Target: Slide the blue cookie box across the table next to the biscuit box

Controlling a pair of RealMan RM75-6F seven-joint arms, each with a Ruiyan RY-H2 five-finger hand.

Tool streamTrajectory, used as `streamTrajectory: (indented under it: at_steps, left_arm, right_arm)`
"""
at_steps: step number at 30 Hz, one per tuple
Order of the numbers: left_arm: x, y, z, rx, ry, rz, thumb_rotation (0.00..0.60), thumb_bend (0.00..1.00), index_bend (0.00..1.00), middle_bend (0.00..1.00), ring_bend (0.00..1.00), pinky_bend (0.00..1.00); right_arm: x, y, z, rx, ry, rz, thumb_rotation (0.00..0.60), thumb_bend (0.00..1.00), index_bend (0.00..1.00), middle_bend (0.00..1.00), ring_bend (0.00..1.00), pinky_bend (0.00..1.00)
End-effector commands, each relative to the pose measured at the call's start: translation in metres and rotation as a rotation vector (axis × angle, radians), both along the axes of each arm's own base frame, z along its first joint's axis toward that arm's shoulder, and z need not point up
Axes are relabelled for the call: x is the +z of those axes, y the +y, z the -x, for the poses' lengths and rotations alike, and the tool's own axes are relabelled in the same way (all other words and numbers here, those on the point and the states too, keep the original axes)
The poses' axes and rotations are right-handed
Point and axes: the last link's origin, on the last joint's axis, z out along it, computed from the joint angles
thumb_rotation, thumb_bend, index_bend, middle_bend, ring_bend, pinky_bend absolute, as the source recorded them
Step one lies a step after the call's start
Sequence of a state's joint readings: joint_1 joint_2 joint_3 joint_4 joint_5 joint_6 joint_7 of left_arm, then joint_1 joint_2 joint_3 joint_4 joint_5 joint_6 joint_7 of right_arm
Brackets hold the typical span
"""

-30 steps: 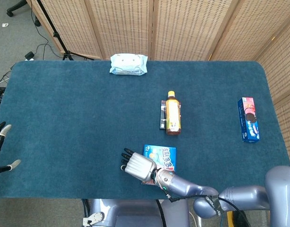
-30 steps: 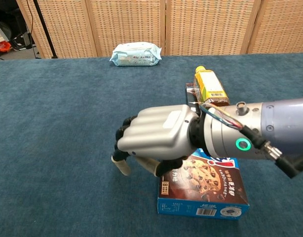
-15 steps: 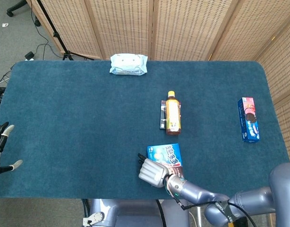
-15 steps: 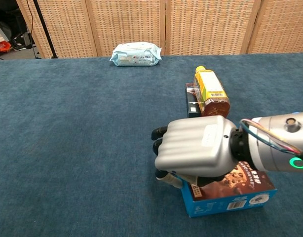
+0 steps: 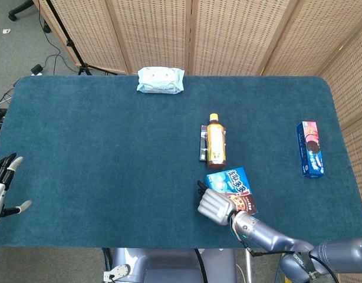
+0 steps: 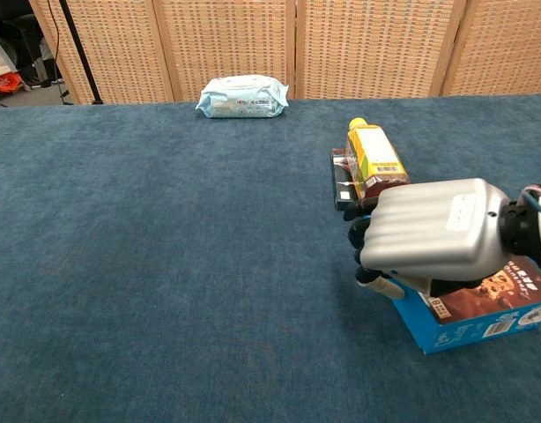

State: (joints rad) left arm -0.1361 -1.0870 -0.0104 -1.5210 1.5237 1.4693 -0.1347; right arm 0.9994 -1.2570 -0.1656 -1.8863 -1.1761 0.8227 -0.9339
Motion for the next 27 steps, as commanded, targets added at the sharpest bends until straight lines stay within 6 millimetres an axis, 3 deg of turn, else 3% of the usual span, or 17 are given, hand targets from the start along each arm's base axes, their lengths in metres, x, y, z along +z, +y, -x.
streamTrajectory:
  at_steps: [1, 14, 27]
  left_arm:
    - [-0.001, 0.0, -0.001, -0.001, 0.001, 0.003, 0.6, 0.0, 0.0, 0.0, 0.0, 0.0]
    - [-0.002, 0.0, -0.002, -0.005, 0.0, 0.012, 0.6, 0.0, 0.0, 0.0, 0.0, 0.0]
    - [-0.003, -0.003, -0.004, -0.016, 0.002, 0.013, 0.6, 0.0, 0.0, 0.0, 0.0, 0.0]
  right_arm:
    - [0.008, -0.003, 0.013, -0.022, 0.001, 0.011, 0.6, 1.0, 0.51, 0.44, 0.23, 0.09]
    - [0.01, -0.004, 0.045, -0.103, 0.004, -0.005, 0.6, 1.0, 0.52, 0.44, 0.24, 0.09]
    - [0.031, -0.011, 0.077, -0.159, 0.012, 0.05, 0.6, 1.0, 0.53, 0.45, 0.24, 0.09]
